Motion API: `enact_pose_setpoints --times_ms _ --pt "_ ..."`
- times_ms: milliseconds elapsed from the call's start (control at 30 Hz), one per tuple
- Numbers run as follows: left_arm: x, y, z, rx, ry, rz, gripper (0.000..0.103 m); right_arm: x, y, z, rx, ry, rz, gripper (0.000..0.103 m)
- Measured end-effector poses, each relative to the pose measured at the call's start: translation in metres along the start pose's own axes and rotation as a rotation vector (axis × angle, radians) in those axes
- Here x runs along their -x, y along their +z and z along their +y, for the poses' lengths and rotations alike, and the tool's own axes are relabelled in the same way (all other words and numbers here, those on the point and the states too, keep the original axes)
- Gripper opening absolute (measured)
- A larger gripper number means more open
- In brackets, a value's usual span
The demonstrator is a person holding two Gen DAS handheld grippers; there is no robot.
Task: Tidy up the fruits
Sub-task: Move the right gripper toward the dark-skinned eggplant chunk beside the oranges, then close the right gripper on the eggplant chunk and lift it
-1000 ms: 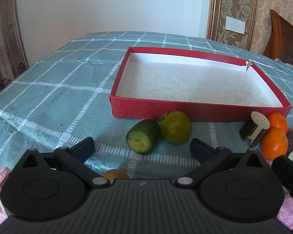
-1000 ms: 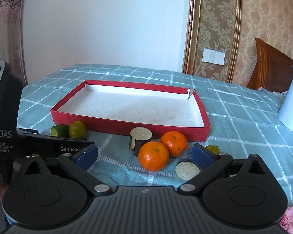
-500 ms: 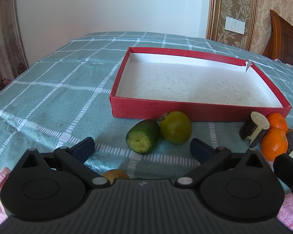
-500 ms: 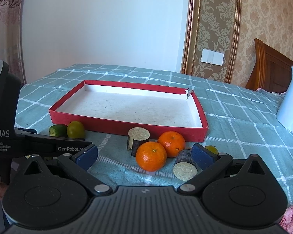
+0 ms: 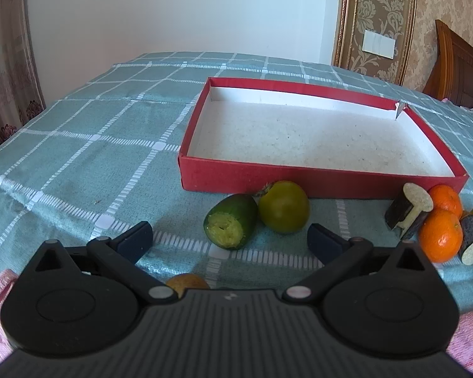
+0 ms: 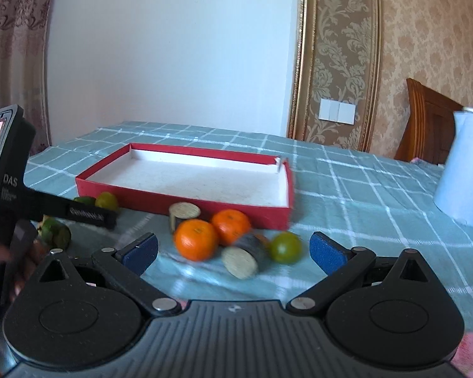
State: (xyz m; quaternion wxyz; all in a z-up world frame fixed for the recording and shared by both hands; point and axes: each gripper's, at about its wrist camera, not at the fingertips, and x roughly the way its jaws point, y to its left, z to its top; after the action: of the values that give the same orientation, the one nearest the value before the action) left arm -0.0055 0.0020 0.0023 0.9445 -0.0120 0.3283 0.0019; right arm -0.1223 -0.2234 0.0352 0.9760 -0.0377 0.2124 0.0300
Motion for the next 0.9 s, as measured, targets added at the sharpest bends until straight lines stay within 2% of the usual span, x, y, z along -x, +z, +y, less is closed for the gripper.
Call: enact_pose_setpoints --times_ms 33,67,133,167,200,733,900 --pt "0.0 0.0 0.0 0.0 0.0 0.0 0.103 0.001 -0.001 -0.004 0.005 -0.006 0.008 0.103" --pt "0.0 0.0 0.0 0.001 -0.001 -0.001 0.103 0.002 -0.003 -0.006 0.012 -0.011 0.007 0.096" --pt "0.0 0.0 0.001 0.005 -0.004 -0.003 0.103 0.0 -0.003 -0.008 0.028 -0.007 0.019 0.074" --pt "0.0 0.0 0.002 0.006 -0.006 -0.003 0.103 -0.002 -0.003 -0.008 0.03 0.0 0.027 0.05" --pt "0.0 -0.001 0.002 0.007 -0.007 -0.004 0.103 -0.005 -0.002 -0.008 0.029 0.011 0.04 0.039" --pt "0.001 -0.001 0.006 0.018 -0.019 -0.01 0.103 -0.059 0.004 -0.014 -0.055 0.074 0.162 0.039" --pt "0.001 -0.001 0.006 0.018 -0.02 -0.01 0.103 -0.067 0.004 -0.013 -0.068 0.087 0.171 0.041"
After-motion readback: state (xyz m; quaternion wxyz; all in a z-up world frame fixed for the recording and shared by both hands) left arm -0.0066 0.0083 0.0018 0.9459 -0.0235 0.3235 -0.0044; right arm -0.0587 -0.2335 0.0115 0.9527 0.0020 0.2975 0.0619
